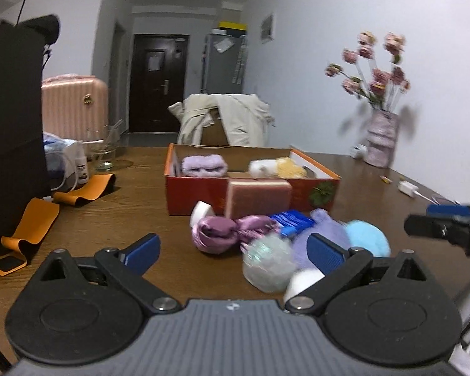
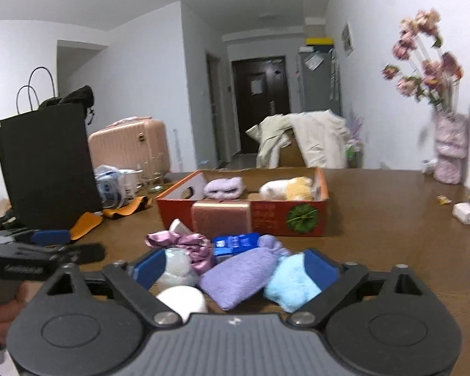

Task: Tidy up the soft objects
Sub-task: 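Move both open tools back over the pile, then close both tools on the pink satin scrunchie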

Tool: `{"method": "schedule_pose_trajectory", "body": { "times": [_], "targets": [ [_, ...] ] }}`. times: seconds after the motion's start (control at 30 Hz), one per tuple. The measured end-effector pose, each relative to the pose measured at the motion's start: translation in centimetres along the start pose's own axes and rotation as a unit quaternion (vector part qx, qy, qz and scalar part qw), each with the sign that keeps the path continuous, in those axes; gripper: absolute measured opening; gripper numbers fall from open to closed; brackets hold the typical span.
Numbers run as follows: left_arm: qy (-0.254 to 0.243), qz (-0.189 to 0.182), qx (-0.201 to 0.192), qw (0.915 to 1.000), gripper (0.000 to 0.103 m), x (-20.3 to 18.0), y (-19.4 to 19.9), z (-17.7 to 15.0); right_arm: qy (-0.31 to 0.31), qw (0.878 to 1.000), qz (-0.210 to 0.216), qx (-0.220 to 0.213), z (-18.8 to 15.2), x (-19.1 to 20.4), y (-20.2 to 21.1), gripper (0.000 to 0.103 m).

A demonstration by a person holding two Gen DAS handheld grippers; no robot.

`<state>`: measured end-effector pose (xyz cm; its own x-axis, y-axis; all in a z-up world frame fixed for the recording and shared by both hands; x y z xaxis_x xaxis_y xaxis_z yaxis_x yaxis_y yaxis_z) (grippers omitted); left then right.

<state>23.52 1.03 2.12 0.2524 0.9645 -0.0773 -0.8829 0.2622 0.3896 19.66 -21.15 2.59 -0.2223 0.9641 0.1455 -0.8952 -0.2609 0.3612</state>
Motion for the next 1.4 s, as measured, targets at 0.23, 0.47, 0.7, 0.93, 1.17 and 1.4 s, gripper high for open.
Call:
{"method": "schedule_pose_trajectory", "body": {
  "times": [0.23, 0.47, 0.7, 0.93, 1.17, 1.4],
  "targets": [
    [-0.007, 0.012, 0.041, 0.9991, 0.073, 2.3, -6.7, 0.2, -0.01, 0.998, 0.034, 0.057, -0.2, 1.2, -7.1, 0.063],
    [-0.018, -0.015, 0.088, 0.9958, 0.045, 3.4, -12.8, -1.1, -0.022, 0.993, 0.061, 0.1, -0.4, 2.2, -15.3, 0.043],
    [0.016, -0.065, 0.092, 0.9935, 0.018, 3.8, -14.1, -1.1, 0.005, 0.99, 0.068, 0.12, -0.3, 3.3, -19.2, 0.027],
    [0.015, -0.06, 0.102, 0.9929, 0.011, 3.8, -14.1, -1.7, 0.036, 0.987, 0.068, 0.14, -1.3, 4.0, -20.7, 0.028],
    [0.015, -0.057, 0.092, 0.994, 0.006, 3.4, -12.9, -0.6, 0.0, 0.99, 0.07, 0.125, -0.7, 3.0, -20.3, 0.011],
    [0.003, -0.061, 0.022, 0.9979, 0.006, 1.2, -7.4, 3.1, 0.027, 0.996, 0.059, 0.059, 2.7, 3.9, -14.7, 0.011]
  ]
}}
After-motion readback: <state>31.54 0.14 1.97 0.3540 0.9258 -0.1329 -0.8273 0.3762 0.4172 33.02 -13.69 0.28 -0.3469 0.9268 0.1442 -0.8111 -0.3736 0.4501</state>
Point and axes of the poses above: each gripper's, at about its wrist camera, not at the fingertips, and y roughly against the way its jaws point, x to its left, z to its top, the point moved 8 cm from there along -y, roughly the way its jaws point
